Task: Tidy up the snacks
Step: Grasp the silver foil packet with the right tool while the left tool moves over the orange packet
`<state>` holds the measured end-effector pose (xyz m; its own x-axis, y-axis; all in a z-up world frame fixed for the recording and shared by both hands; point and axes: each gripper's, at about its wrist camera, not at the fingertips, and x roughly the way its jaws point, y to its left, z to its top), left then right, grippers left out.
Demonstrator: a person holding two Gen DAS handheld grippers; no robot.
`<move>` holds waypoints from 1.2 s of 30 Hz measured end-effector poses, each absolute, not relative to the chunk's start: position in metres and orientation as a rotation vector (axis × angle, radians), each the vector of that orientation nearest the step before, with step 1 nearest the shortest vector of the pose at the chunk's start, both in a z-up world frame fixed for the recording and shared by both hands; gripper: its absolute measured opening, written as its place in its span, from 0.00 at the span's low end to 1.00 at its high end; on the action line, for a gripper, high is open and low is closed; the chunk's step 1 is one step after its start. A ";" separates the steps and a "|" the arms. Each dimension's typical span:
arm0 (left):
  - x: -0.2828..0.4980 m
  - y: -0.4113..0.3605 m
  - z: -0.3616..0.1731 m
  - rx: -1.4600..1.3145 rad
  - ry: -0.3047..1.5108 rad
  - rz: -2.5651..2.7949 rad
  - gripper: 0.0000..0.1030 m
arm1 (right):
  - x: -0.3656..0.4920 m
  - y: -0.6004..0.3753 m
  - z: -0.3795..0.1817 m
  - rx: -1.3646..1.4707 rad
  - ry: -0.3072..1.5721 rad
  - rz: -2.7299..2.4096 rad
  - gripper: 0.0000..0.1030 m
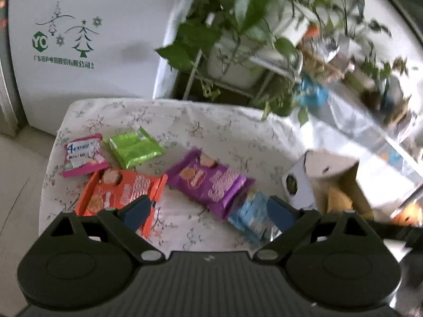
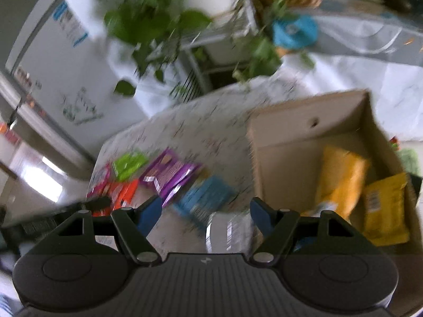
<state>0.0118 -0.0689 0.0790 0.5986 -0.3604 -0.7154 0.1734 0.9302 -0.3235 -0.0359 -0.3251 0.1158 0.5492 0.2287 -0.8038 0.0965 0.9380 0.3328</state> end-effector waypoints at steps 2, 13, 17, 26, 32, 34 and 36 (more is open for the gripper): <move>0.012 -0.063 0.085 -0.243 0.854 -0.301 0.92 | -0.035 -0.311 0.108 0.325 1.009 0.062 0.77; 0.019 -0.038 0.097 -0.306 0.833 -0.292 0.94 | -0.049 -0.237 0.069 0.077 0.973 -0.191 0.83; 0.020 -0.033 0.095 -0.331 0.843 -0.293 0.94 | -0.043 -0.218 0.056 0.044 0.987 -0.250 0.86; 0.019 -0.026 0.091 -0.340 0.853 -0.276 0.94 | -0.025 -0.210 0.034 0.033 1.038 -0.431 0.91; 0.019 -0.026 0.085 -0.335 0.869 -0.268 0.94 | -0.017 -0.208 0.026 0.047 1.047 -0.503 0.98; 0.020 -0.025 0.084 -0.334 0.873 -0.264 0.94 | -0.016 -0.208 0.023 0.046 1.042 -0.533 0.99; 0.020 -0.025 0.083 -0.333 0.875 -0.264 0.94 | -0.015 -0.206 0.023 0.053 1.038 -0.557 0.99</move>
